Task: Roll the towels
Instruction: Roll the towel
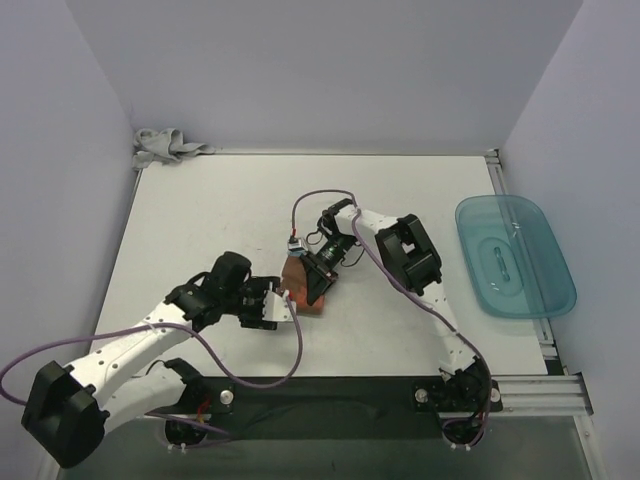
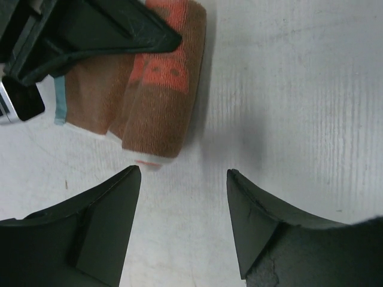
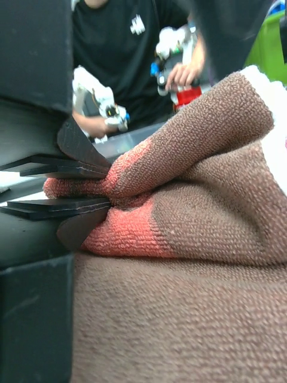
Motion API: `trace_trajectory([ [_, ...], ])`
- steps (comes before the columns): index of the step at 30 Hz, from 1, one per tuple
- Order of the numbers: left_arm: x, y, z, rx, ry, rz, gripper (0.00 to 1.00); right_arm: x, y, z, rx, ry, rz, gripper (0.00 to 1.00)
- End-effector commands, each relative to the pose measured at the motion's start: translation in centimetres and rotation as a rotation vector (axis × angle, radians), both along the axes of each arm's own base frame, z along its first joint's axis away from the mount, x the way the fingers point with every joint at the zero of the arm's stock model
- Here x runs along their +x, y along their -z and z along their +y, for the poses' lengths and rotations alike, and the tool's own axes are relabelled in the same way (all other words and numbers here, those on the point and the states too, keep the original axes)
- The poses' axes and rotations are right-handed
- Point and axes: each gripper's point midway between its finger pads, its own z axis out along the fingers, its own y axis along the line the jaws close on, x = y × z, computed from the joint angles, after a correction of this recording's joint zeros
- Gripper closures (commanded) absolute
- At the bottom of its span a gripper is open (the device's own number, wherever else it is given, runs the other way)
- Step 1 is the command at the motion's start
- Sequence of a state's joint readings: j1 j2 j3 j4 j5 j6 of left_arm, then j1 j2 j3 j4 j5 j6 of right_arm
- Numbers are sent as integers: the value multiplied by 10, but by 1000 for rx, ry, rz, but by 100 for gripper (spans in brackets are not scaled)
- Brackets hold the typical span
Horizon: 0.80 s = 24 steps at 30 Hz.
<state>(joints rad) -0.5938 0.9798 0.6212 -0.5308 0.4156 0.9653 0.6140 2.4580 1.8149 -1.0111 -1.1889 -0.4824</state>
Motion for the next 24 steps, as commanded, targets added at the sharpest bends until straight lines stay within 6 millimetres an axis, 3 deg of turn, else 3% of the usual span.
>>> trace_trajectory([
  [1,24,-14,-31,-24,53,-207,30,-15,19,-19,-103,-69,74,100],
  [7,22,1,-66,-20,142,-242,30,-16,22,-22,-115,-71,86,100],
  [14,18,37,-72,42,170,-165,34,-11,25,-24,-122,-48,101,100],
  [19,-3,68,-62,124,130,37,54,-3,24,-24,-116,-25,97,100],
  [24,-11,77,-60,188,63,192,74,3,22,-25,-117,-23,73,96],
])
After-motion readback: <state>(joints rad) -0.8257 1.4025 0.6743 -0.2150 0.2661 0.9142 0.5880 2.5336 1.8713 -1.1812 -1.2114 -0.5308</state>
